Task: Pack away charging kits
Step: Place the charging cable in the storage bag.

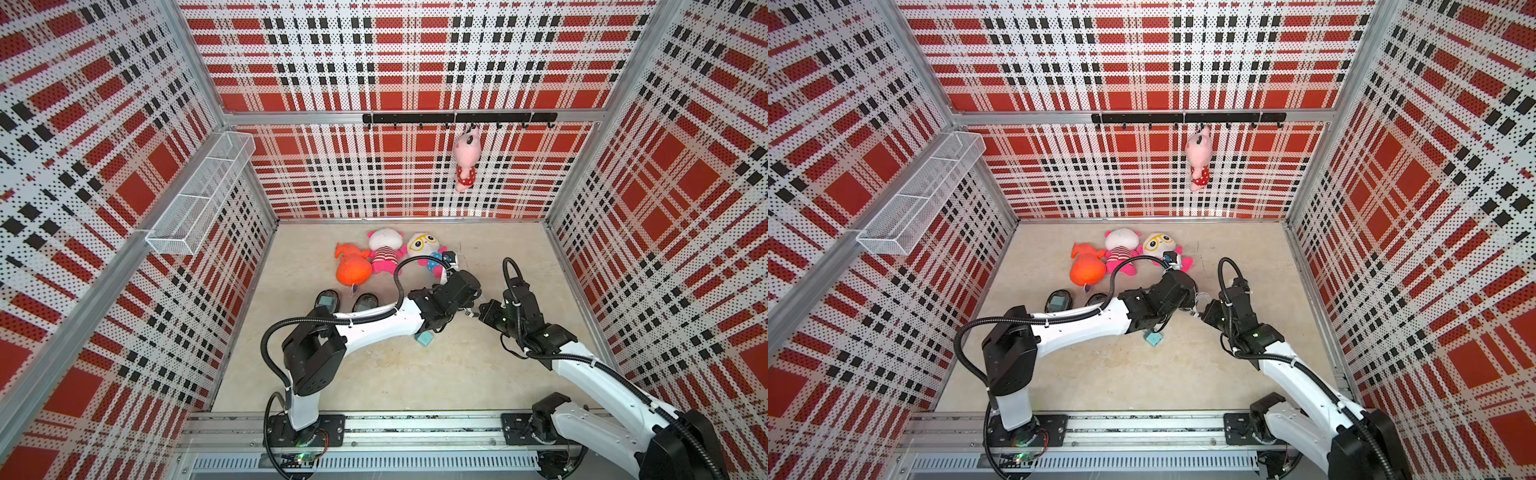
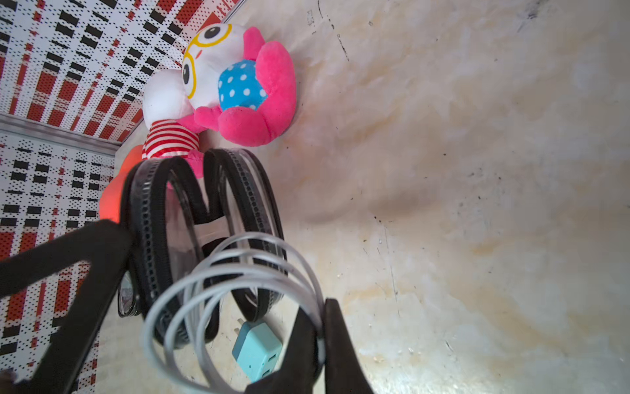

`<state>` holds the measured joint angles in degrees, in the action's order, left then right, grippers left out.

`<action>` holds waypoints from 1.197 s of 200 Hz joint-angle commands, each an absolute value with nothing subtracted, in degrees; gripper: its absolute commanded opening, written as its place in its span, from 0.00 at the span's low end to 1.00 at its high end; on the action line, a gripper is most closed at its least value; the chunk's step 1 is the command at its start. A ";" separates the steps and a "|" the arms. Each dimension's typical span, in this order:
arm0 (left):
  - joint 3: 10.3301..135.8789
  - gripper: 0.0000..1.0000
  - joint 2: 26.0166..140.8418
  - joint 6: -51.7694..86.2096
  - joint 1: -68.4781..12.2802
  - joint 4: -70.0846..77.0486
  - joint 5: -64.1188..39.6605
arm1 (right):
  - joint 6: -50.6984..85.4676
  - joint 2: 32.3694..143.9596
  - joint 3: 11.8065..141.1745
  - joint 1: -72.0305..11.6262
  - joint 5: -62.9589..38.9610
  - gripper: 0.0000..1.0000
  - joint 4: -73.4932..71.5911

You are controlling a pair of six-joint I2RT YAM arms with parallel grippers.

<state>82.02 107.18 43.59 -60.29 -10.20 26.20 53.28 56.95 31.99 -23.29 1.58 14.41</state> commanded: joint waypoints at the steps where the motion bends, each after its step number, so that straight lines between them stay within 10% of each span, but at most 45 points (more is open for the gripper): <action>1: 79.95 0.00 106.02 44.03 -61.67 -5.10 25.95 | 56.72 57.70 31.49 -20.55 -0.84 0.00 11.22; 239: 65.79 0.00 104.71 44.64 -67.52 24.25 22.84 | 67.11 61.28 30.47 -18.00 -1.88 0.00 9.50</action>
<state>64.07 101.54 45.78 -68.82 19.44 25.65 66.92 62.78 30.57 -18.41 -1.32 10.68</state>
